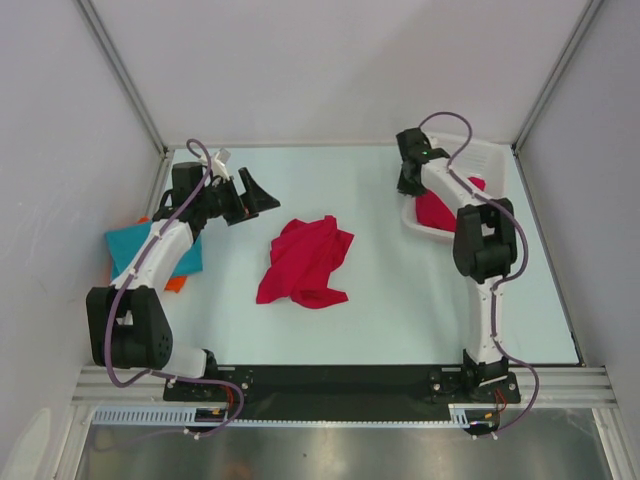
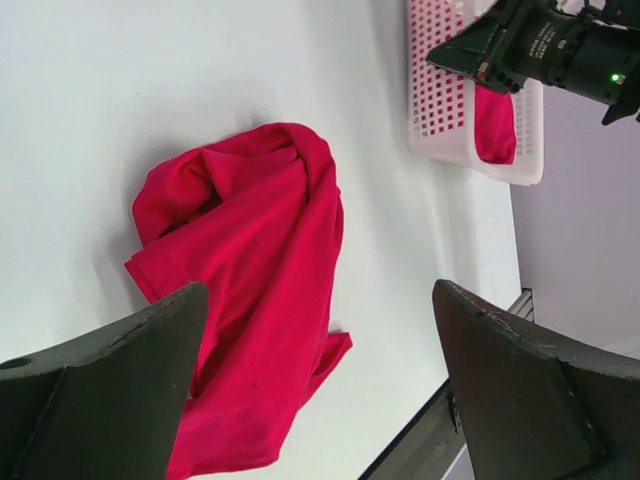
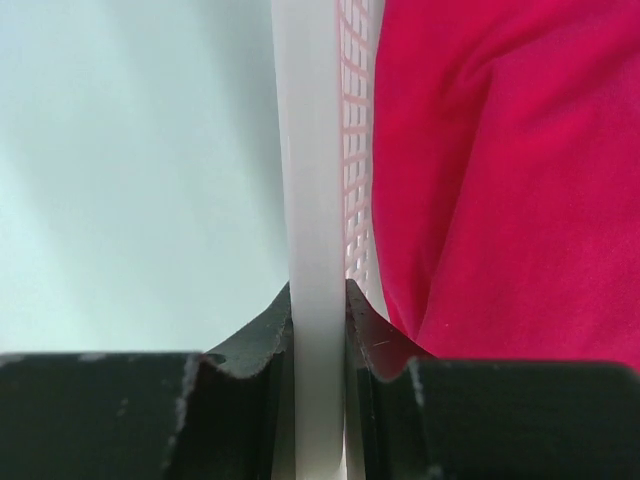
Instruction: Fold and stack the t-shirts
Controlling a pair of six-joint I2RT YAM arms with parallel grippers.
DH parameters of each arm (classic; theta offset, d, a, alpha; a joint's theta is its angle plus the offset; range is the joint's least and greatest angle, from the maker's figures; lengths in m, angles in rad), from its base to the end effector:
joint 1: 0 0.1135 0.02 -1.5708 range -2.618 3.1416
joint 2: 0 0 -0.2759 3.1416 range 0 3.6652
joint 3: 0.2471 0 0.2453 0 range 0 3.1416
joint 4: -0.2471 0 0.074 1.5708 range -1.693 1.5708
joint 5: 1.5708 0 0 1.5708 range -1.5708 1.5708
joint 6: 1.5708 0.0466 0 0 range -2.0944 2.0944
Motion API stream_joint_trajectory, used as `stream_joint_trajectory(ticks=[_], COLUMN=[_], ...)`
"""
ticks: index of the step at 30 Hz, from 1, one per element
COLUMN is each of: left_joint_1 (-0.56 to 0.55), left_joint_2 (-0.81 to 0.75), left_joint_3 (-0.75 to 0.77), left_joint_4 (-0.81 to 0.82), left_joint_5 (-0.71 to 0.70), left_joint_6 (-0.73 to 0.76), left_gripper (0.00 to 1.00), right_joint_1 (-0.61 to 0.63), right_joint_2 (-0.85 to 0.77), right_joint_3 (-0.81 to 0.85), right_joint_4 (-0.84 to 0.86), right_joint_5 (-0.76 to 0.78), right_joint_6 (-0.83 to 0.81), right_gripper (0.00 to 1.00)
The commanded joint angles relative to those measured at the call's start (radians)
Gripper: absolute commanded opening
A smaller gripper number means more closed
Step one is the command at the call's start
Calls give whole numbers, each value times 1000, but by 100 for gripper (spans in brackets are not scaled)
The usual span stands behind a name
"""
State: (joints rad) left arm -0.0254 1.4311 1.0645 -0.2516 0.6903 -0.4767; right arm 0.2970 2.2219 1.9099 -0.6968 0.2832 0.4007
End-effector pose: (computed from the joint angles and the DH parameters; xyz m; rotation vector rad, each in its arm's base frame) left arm 0.3139 -0.0377 0.2938 -0.0933 2.2084 -1.0354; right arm 0.4774 0.1325 0.2166 0.2341 2.5106 -0.0890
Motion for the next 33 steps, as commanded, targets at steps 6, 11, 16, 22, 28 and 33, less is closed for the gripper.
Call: stream_joint_trajectory(ticks=[6, 11, 16, 22, 28, 33], left_joint_1=[10, 10, 10, 10, 10, 10], left_joint_2=[5, 8, 9, 8, -1, -17], left_joint_3=[45, 43, 37, 28, 22, 20], left_joint_4=[3, 5, 21, 29, 32, 32], left_joint_5=[9, 11, 21, 31, 35, 35], left_joint_6=[33, 33, 21, 15, 10, 4], left_gripper=[100, 100, 100, 100, 100, 100], right_joint_1=[-234, -344, -360, -259, -87, 36], right_joint_2=[-99, -156, -199, -281, -353, -343], right_joint_3=[-310, -399, -439, -413, -316, -212], right_joint_4=[85, 125, 121, 86, 22, -29], right_joint_5=[-15, -65, -62, 37, 146, 172], right_joint_6=[200, 217, 204, 138, 92, 64], right_gripper=[0, 0, 1, 14, 30, 36])
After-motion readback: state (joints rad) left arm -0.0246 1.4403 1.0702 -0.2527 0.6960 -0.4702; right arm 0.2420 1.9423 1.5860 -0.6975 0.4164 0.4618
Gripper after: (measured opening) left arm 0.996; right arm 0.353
